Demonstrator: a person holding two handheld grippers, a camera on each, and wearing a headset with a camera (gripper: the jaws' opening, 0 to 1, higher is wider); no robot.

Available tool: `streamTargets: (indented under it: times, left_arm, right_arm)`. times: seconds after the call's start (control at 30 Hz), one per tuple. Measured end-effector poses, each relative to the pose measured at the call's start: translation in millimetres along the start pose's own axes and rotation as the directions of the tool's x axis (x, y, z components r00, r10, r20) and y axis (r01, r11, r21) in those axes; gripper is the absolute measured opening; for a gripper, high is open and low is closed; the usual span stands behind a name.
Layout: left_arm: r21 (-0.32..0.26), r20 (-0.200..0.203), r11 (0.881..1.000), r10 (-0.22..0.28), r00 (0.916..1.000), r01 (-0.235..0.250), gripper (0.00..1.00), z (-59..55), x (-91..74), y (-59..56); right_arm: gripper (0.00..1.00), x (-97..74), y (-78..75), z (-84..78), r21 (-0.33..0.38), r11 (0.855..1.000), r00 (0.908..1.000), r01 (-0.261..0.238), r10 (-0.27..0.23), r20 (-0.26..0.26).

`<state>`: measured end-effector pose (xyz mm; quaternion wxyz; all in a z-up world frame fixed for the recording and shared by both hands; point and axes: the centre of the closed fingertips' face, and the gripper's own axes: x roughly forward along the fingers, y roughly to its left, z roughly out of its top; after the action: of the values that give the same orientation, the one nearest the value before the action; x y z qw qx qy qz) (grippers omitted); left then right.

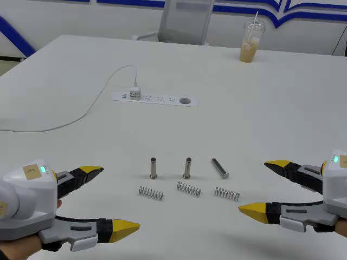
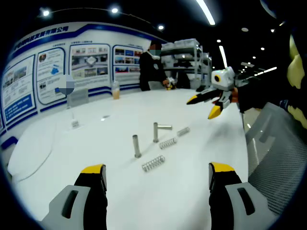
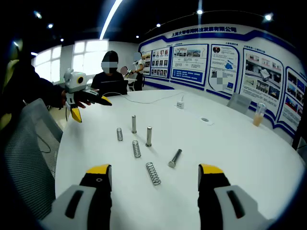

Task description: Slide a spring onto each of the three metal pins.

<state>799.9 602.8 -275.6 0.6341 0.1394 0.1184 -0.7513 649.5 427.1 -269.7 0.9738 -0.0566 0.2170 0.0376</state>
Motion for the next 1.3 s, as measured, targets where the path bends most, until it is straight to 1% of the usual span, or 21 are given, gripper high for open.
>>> streamTargets:
  times: [0.93, 1.13, 1.3]
  left_arm:
    - [0.0, 0.0, 1.0, 0.003, 1.0, -0.003, 0.89, 0.8, 2.0, -1.7]
    - [-0.001, -0.001, 1.0, 0.003, 1.0, -0.003, 0.89, 0.4, 1.9, -2.0]
    - [-0.002, 0.001, 1.0, 0.002, 1.0, -0.002, 0.89, 0.8, 2.2, -2.8]
  right_arm:
    - [0.72, -1.6, -0.4, 2.6, 0.021, 1.0, 0.9998, 0.021, -0.021, -0.004]
    - [0.71, -0.1, -2.9, 4.5, 0.023, 0.999, 0.9996, 0.026, -0.025, -0.009]
    - [0.68, 4.3, -9.2, 6.5, 0.033, 0.999, 0.9992, 0.034, -0.034, -0.022]
